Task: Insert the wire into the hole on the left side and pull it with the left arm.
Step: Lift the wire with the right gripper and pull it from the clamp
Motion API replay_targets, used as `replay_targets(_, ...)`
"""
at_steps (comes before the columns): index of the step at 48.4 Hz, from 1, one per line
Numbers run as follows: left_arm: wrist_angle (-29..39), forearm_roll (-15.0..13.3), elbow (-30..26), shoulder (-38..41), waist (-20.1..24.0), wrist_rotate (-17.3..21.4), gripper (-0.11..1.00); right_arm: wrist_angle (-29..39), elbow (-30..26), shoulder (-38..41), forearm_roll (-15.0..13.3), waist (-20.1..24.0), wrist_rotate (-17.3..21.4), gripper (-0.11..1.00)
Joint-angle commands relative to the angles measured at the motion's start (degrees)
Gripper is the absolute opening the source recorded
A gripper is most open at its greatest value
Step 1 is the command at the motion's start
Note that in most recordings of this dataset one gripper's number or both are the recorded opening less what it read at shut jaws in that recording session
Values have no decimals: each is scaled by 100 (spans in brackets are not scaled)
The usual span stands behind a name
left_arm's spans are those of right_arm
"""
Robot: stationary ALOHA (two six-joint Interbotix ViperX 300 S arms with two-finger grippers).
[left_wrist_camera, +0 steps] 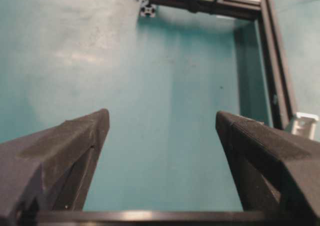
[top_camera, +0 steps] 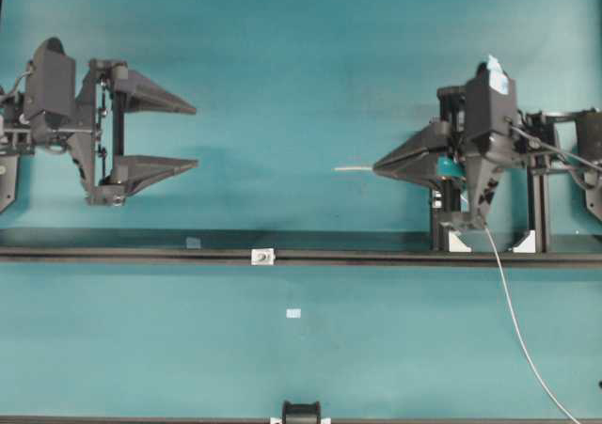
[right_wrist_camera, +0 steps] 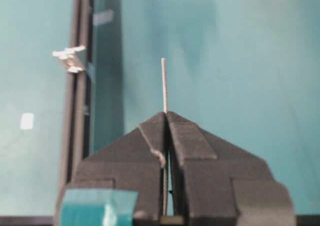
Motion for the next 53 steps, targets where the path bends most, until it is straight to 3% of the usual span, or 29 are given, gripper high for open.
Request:
replay_targets(1, -334, -44, 53, 53, -97, -26, 78, -325, 70, -26, 149, 141, -26, 4)
replay_targets(9, -773, -123, 105, 343, -281, -35, 77, -879, 255, 35, 510, 483, -132, 4)
replay_targets(14, -923, -132, 26, 642, -404, -35, 77, -1283, 352, 193, 993, 729, -422, 4)
replay_targets(29, -2188, -132, -53, 1617, -791, -44, 77, -2777, 167, 1055, 4061, 2329, -2830, 4)
replay_targets(34, -2329, -132, -44, 1890, -914, -53, 77, -3234, -9, 1310, 4781, 2839, -3410, 4)
replay_targets(39, -2364, -132, -88, 2118, -1081, -53, 77, -3612, -123, 1573, 4931, 3173, -3480, 4)
replay_targets(53, -2593, -123, -132, 2382, -1389, -44, 77, -3894, -422, 2329, 4922, 3234, -3252, 4)
